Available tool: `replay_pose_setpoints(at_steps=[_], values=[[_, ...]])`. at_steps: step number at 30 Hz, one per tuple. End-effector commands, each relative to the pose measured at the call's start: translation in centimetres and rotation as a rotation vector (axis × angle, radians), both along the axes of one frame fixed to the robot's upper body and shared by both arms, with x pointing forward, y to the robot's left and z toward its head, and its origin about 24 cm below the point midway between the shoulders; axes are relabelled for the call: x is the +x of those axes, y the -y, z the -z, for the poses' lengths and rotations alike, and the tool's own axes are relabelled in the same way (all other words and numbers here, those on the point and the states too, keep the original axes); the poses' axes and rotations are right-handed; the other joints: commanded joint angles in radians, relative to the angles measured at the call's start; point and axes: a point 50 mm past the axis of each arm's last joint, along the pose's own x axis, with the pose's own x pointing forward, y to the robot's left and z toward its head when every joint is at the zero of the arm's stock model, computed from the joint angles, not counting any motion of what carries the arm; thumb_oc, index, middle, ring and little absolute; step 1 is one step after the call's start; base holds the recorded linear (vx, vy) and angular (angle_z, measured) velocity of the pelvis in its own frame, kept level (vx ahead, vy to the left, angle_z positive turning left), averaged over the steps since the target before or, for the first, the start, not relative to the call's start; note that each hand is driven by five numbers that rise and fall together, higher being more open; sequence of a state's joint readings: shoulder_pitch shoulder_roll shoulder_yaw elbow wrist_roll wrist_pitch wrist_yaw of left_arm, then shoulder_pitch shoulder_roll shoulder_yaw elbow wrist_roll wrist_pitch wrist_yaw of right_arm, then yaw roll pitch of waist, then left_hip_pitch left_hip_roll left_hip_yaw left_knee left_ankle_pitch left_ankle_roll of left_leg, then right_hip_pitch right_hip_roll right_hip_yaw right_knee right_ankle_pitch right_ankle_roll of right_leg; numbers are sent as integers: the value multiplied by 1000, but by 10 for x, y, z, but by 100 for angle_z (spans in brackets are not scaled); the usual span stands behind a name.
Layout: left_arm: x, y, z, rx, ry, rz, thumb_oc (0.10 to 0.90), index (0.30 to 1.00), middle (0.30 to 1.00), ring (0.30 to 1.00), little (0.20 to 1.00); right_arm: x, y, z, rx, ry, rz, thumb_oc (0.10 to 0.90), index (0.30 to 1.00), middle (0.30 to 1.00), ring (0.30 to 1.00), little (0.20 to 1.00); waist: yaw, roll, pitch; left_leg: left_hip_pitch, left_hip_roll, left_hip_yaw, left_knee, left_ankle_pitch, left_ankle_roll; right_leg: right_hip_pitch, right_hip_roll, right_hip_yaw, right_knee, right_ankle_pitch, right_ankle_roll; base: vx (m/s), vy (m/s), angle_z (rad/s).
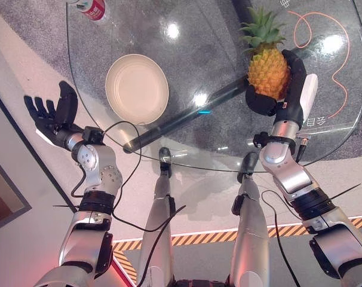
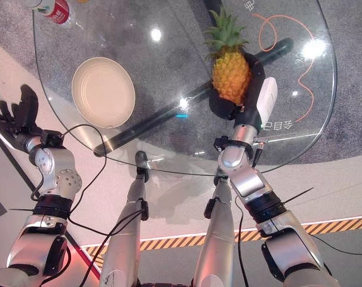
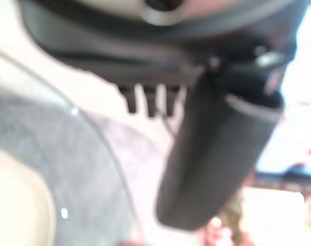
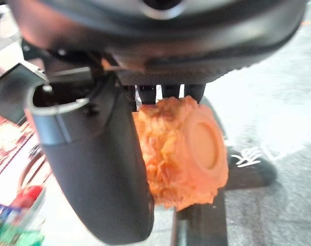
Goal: Pick up the fruit to the plate
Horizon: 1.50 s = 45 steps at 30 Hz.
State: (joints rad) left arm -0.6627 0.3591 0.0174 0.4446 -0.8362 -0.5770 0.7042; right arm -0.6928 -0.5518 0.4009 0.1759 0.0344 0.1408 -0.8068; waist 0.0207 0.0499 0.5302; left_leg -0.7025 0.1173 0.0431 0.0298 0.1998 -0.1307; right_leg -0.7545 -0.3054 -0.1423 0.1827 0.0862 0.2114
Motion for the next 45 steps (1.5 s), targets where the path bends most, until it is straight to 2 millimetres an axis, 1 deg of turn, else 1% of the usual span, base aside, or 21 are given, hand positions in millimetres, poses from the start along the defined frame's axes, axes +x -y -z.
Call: replay_pose_setpoints(at_steps=[1,3,4,5,6,9,10,12,15,16,18,20,22,28,32,34,42,44,45], values=[[-15,-5,-46,176,226,-37,800,900,900,900,900,-26,-20,-59,-68,346,-128,100,300,300,300,200,15,-7,-10,14,19,6,32,-38,-7,0,23,-51,11,49,-17,0,0,0],[-16,4,-49,211,246,16,800,900,900,900,900,-28,-26,-61,-119,366,-143,100,300,300,300,200,20,-8,-10,23,19,4,32,-47,-6,11,22,-54,13,42,-13,16,-45,0],[-16,6,-51,219,252,26,800,900,900,900,900,-29,-27,-63,-129,376,-145,100,300,300,300,200,20,-8,-10,15,18,3,32,-40,-5,5,22,-55,10,49,-15,17,-37,0],[-15,11,-52,247,264,60,800,900,900,900,900,-30,-31,-66,-167,396,-150,100,300,300,300,200,21,-7,-10,23,20,5,30,-47,-6,12,21,-56,9,42,-11,0,0,0],[-16,13,-55,253,275,75,800,900,900,900,900,-31,-31,-69,-178,406,-152,100,300,300,300,200,22,-8,-10,13,19,4,30,-38,-4,6,20,-58,5,52,-13,0,0,0],[-16,25,-59,298,310,177,800,900,900,900,900,-35,-34,-75,-226,445,-166,100,300,300,300,200,26,-5,-10,14,14,4,27,-38,-3,11,16,-61,-1,56,-8,0,0,0],[-16,30,-58,312,315,229,800,900,900,900,900,-36,-36,-76,-244,453,-176,100,300,300,300,200,27,-3,-10,26,15,4,26,-46,-4,23,15,-63,1,47,-5,0,0,0],[-16,38,-62,330,348,298,800,900,900,900,900,-39,-39,-81,-279,478,-197,100,300,300,300,200,27,-3,-10,19,12,3,26,-38,-2,20,12,-66,-7,59,-5,0,0,0],[-14,50,-64,345,365,391,800,900,900,900,900,-43,-45,-87,-319,504,-236,100,300,300,300,200,25,-2,-10,20,11,4,27,-39,-2,24,9,-67,-11,63,0,0,0,0],[-14,54,-63,349,364,412,800,900,900,900,900,-44,-47,-88,-332,505,-247,100,300,300,300,200,25,-2,-10,31,13,6,26,-48,-4,33,9,-67,-9,54,3,0,0,0],[-13,62,-68,370,373,464,800,900,900,900,900,-47,-52,-94,-357,525,-272,100,300,300,300,200,24,-4,-10,22,11,5,26,-40,-2,28,7,-69,-16,65,3,0,0,0],[-12,66,-69,374,379,505,800,900,900,900,900,-49,-55,-96,-378,531,-293,100,300,300,300,200,23,-4,-10,32,11,7,25,-47,-3,39,8,-69,-16,58,6,0,0,0],[-10,71,-71,374,390,548,800,900,900,900,900,-52,-58,-100,-394,543,-312,100,300,300,300,200,21,-4,-10,24,10,8,24,-38,-1,33,7,-70,-22,69,5,0,0,0],[-9,92,-73,361,439,737,800,900,900,900,900,-59,-69,-106,-460,558,-385,100,300,300,300,200,18,-4,-10,26,10,10,24,-37,-2,36,2,-72,-27,75,11,0,0,0],[-9,105,-73,365,443,807,800,900,900,900,900,-63,-77,-108,-487,555,-429,100,300,300,300,200,18,-6,-10,36,10,11,24,-45,-2,48,1,-75,-30,70,15,0,0,0],[-10,110,-76,372,448,827,800,900,900,900,900,-65,-81,-112,-496,558,-449,100,300,300,300,200,16,-8,-10,24,9,10,25,-37,0,39,1,-75,-34,80,14,4,-7,2],[-11,124,-80,386,466,915,800,900,900,900,900,-70,-94,-111,-540,532,-536,100,300,300,300,200,17,-10,-10,19,6,10,22,-35,1,37,0,-77,-44,86,16,0,0,0],[-12,127,-79,358,478,955,800,900,900,900,900,-72,-97,-110,-540,527,-560,100,300,300,300,200,18,-10,-10,31,7,12,18,-41,-2,47,0,-77,-45,81,18,0,0,0],[-12,128,-80,353,491,965,800,900,900,900,900,-73,-99,-111,-546,532,-567,100,300,300,300,200,16,-10,-10,20,6,13,18,-34,0,38,0,-77,-49,89,16,0,0,0]])
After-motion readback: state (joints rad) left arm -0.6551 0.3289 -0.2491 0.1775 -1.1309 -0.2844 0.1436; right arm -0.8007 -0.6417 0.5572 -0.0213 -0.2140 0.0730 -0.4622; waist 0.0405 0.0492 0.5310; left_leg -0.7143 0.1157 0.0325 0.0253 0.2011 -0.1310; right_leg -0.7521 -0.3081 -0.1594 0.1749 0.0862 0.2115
